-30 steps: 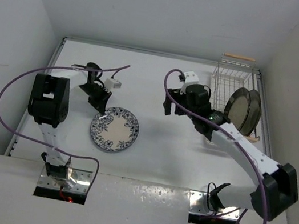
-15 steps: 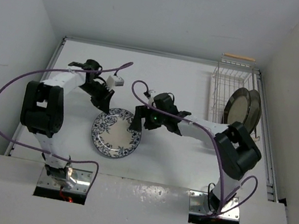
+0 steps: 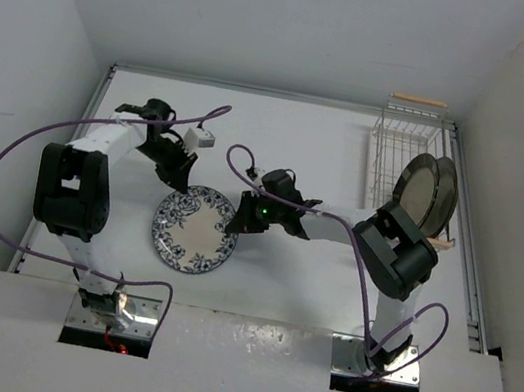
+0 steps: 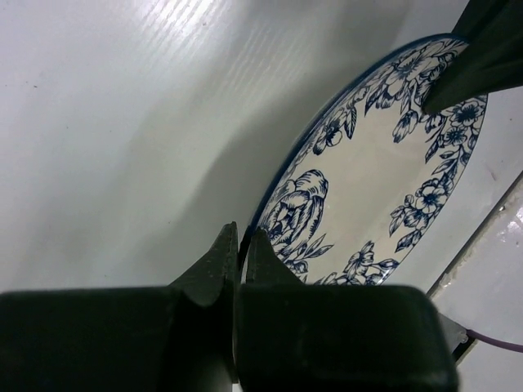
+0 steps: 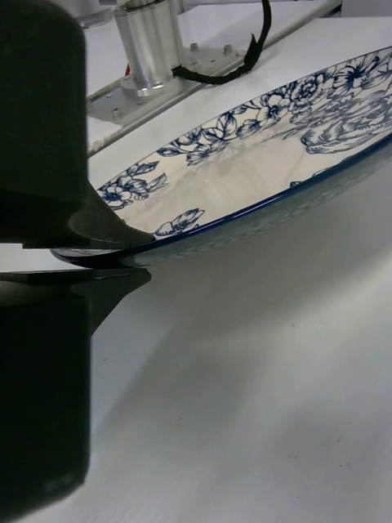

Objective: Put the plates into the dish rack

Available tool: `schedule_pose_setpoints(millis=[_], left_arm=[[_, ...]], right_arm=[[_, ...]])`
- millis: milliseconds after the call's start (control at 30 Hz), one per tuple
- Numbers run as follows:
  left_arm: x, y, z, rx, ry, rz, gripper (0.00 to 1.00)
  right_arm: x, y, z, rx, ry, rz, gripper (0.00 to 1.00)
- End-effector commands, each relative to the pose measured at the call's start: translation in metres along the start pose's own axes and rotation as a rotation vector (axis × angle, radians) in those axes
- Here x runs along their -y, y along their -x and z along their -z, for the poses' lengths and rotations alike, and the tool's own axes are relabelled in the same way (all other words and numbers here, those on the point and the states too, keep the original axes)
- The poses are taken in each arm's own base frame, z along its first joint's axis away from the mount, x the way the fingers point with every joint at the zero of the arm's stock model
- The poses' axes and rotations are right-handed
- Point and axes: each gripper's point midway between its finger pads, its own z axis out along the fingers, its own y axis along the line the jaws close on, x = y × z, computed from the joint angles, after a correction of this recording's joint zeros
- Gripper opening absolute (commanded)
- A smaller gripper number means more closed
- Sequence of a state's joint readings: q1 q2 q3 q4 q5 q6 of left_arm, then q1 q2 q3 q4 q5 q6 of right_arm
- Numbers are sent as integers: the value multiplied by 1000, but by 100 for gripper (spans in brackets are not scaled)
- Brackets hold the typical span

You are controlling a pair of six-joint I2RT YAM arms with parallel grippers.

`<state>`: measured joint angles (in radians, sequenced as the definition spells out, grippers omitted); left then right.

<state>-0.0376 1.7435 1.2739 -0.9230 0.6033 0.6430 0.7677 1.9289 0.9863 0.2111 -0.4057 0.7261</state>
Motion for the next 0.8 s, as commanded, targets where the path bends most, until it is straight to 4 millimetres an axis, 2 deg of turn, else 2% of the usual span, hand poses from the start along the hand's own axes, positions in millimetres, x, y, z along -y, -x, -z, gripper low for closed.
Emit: schedule_pose_setpoints(millis=[0, 100, 133, 167, 233, 267, 300, 400, 500, 533, 600, 667, 767], left_arm=[[17, 49, 21, 152, -29, -70, 0], [10, 52, 23, 141, 4, -59, 2], [9, 48, 24, 120, 17, -51, 7], [6, 50, 26, 121, 30, -57, 20], [5, 46, 26, 102, 41, -50, 30], [4, 49, 28, 108, 47, -56, 40], [4, 49, 29, 108, 47, -56, 45], [5, 51, 34, 102, 54, -54, 56], [2, 60, 44, 107, 80, -55, 60], [2, 64, 46, 115, 86, -50, 60], [-8, 73, 61, 146, 129, -28, 63], [-16, 88, 80, 197, 172, 7, 63], [-33, 98, 98, 240, 217, 106, 63]], right_arm=[[-23, 21, 3, 104, 34, 96, 0], [-36, 34, 21, 158, 49, 136, 0], [-35, 35, 24, 166, 43, 141, 0], [-42, 42, 32, 195, 47, 156, 0], [-41, 43, 38, 208, 41, 162, 0], [-40, 43, 39, 210, 41, 163, 0], [-43, 45, 44, 218, 50, 168, 0], [-37, 43, 52, 225, 34, 158, 0], [-35, 45, 64, 251, 26, 154, 0], [-40, 51, 72, 279, 31, 163, 0], [-30, 53, 81, 295, -8, 156, 0], [-31, 66, 99, 354, -30, 158, 0], [-26, 75, 122, 404, -87, 163, 0]])
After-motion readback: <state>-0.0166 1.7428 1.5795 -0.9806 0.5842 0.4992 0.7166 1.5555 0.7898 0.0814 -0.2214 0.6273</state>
